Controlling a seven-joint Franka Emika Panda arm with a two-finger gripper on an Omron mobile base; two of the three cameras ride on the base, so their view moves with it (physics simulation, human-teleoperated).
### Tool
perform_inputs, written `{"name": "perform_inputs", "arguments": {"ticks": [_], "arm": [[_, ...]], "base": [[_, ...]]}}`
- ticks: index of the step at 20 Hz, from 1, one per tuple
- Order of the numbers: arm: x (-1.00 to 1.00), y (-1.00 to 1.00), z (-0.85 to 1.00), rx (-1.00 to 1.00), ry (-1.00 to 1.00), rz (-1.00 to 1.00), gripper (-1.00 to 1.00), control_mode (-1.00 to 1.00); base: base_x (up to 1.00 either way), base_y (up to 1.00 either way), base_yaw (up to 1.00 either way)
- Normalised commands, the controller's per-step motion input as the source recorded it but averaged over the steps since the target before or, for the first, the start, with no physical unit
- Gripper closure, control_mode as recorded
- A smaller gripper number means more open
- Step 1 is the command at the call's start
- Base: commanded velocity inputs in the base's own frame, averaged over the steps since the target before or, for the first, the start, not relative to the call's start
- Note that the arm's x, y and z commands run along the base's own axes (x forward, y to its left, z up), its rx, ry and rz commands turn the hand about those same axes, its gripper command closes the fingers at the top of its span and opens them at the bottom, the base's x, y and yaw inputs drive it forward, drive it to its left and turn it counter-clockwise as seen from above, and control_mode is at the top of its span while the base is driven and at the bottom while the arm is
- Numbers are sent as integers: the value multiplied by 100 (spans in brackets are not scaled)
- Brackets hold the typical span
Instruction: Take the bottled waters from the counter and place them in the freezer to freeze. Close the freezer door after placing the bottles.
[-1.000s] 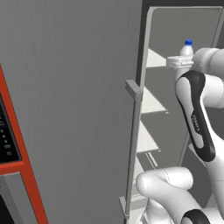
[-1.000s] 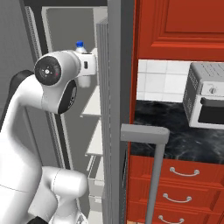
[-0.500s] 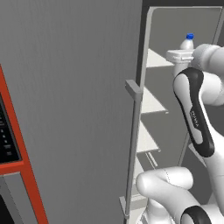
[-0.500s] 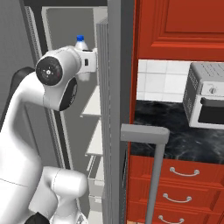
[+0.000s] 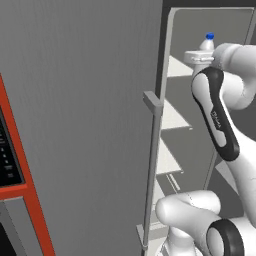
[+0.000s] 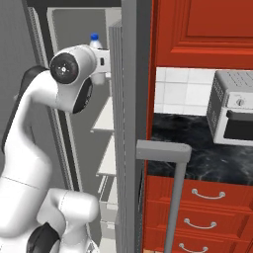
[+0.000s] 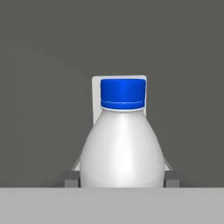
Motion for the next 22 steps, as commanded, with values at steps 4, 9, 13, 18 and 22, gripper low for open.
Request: {"name": "perform_inputs", "arguments": {"ticks": [4, 9, 13, 18, 22], "arm": [[38, 0, 0, 0, 0, 4, 100, -100], [31, 0, -4, 0, 0, 4, 100, -100], [24, 0, -8, -2, -1, 4, 100, -100], [13, -3, -7, -1, 0, 1, 100, -100], [12, 0, -16, -3, -8, 0, 100, -100]], "base": [[0, 0, 0], [0, 0, 0], [0, 0, 0], [0, 0, 0], [0, 0, 0]]}}
